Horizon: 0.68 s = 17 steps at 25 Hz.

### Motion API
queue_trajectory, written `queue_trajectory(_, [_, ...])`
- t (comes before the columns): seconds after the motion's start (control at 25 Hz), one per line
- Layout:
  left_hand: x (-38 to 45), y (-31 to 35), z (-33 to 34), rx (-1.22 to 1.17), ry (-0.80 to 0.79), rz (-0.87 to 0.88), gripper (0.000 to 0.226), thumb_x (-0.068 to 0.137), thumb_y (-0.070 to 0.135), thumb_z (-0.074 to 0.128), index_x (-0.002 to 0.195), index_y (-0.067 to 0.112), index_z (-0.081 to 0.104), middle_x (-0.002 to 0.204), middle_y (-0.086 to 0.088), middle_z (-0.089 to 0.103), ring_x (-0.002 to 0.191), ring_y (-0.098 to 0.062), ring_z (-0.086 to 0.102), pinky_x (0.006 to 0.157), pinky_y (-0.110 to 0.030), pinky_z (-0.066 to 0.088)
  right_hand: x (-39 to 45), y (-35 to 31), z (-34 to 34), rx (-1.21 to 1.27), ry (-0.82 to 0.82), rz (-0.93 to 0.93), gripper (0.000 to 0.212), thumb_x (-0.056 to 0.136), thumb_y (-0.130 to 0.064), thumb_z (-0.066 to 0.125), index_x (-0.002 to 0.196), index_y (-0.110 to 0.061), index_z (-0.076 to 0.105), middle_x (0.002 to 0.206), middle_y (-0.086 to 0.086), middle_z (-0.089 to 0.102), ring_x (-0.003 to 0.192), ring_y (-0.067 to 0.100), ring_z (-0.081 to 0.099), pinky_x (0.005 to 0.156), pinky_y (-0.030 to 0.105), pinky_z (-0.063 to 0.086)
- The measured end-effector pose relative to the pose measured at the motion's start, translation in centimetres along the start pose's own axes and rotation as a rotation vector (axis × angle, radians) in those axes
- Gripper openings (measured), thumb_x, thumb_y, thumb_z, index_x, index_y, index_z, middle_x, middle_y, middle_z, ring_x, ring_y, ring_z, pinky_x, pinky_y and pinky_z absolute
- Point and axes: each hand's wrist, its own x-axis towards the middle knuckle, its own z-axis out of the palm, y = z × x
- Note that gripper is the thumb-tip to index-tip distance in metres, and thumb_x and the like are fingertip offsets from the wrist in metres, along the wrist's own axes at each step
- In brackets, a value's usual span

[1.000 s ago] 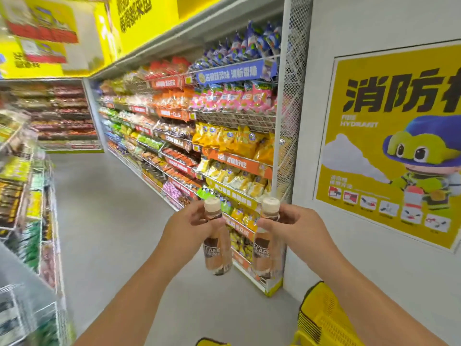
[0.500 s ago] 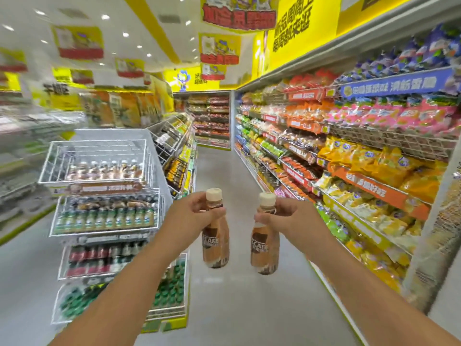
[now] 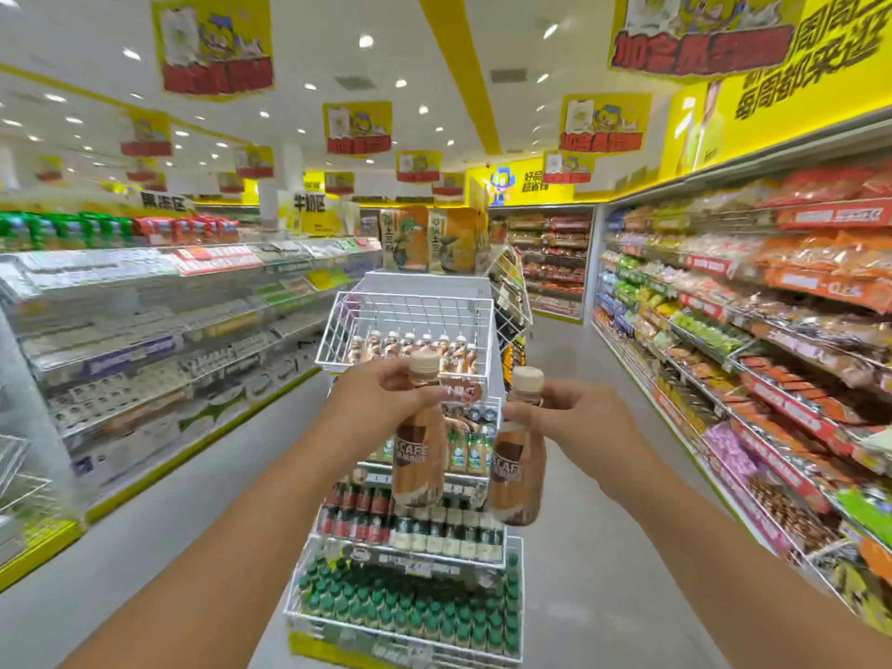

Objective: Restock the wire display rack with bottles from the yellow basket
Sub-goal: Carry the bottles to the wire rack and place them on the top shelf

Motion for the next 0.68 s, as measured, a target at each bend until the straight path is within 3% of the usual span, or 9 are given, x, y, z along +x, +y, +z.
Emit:
queue_trajectory(0.12, [3.9, -2.7, -5.4, 0.015, 0.023, -0.01, 0.038, 0.077, 0.032, 0.087, 0.113, 0.03, 0.074, 0.1, 0.012, 0.078, 0.093, -0.009, 0.074, 0.082, -0.031, 0.06, 4.4, -0.6, 5.4, -0.022, -0.004, -0.005, 0.011, 0.08, -0.03, 0.087, 0.09, -0.027, 0.084, 0.09, -0.002, 0.081, 0.09, 0.015, 0.076, 0.079, 0.029, 0.054])
queue_trajectory(0.24, [7.7, -5.2, -9.0, 0.023, 0.009, -0.017, 0.038, 0.079, 0.033, 0.086, 0.115, 0.03, 0.074, 0.101, 0.012, 0.078, 0.088, -0.003, 0.074, 0.069, -0.017, 0.057, 8.6, -0.1, 8.6, -0.053, 0.014, 0.0, 0.013, 0.079, -0.035, 0.087, 0.088, -0.027, 0.084, 0.089, 0.001, 0.081, 0.094, 0.023, 0.075, 0.079, 0.034, 0.055])
queue_trajectory(0.36, [12.5, -8.3, -11.6, 0.02, 0.027, -0.024, 0.048, 0.075, 0.039, 0.088, 0.12, 0.03, 0.072, 0.105, 0.012, 0.077, 0.094, -0.006, 0.073, 0.082, -0.03, 0.06, 13.6, 1.4, 10.8, -0.105, 0.014, 0.001, 0.019, 0.077, -0.042, 0.087, 0.088, -0.027, 0.083, 0.09, 0.007, 0.08, 0.094, 0.028, 0.074, 0.078, 0.039, 0.055])
queue_trajectory(0.44, [15.9, -10.5, -12.5, 0.028, 0.049, -0.043, 0.044, 0.075, 0.039, 0.088, 0.116, 0.031, 0.073, 0.103, 0.011, 0.078, 0.095, -0.01, 0.074, 0.085, -0.036, 0.059, 17.2, 2.8, 11.9, -0.123, 0.006, 0.008, 0.022, 0.077, -0.043, 0.087, 0.087, -0.023, 0.083, 0.084, 0.004, 0.079, 0.082, 0.022, 0.074, 0.07, 0.034, 0.051])
queue_trajectory(0.48, [17.8, -11.7, -12.8, 0.024, 0.055, -0.054, 0.038, 0.077, 0.036, 0.087, 0.112, 0.03, 0.074, 0.1, 0.011, 0.078, 0.093, -0.011, 0.075, 0.085, -0.036, 0.059, 19.4, 3.7, 12.5, -0.131, -0.004, 0.01, 0.022, 0.078, -0.042, 0.087, 0.086, -0.021, 0.083, 0.077, 0.001, 0.077, 0.067, 0.017, 0.07, 0.063, 0.028, 0.046])
queue_trajectory(0.56, [21.2, -13.8, -13.0, 0.021, 0.054, -0.075, 0.029, 0.079, 0.032, 0.086, 0.106, 0.029, 0.075, 0.098, 0.009, 0.079, 0.091, -0.013, 0.076, 0.086, -0.037, 0.06, 23.4, 5.4, 13.5, -0.137, -0.023, 0.006, 0.018, 0.078, -0.04, 0.087, 0.082, -0.023, 0.082, 0.066, -0.005, 0.072, 0.047, 0.007, 0.052, 0.049, 0.018, 0.037])
queue_trajectory(0.6, [23.2, -15.0, -13.0, 0.027, 0.059, -0.078, 0.029, 0.078, 0.033, 0.087, 0.105, 0.029, 0.076, 0.098, 0.009, 0.079, 0.091, -0.013, 0.076, 0.086, -0.037, 0.06, 25.5, 6.4, 14.0, -0.13, -0.036, 0.001, 0.016, 0.078, -0.039, 0.087, 0.082, -0.024, 0.083, 0.068, -0.006, 0.074, 0.048, 0.005, 0.052, 0.047, 0.017, 0.037])
queue_trajectory(0.68, [27.3, -16.6, -12.8, 0.054, 0.066, -0.08, 0.027, 0.076, 0.035, 0.088, 0.101, 0.032, 0.076, 0.094, 0.013, 0.079, 0.087, -0.008, 0.076, 0.075, -0.026, 0.059, 30.0, 8.3, 14.4, -0.099, -0.05, -0.009, 0.013, 0.079, -0.037, 0.087, 0.085, -0.026, 0.083, 0.078, -0.01, 0.079, 0.067, 0.005, 0.068, 0.057, 0.021, 0.046])
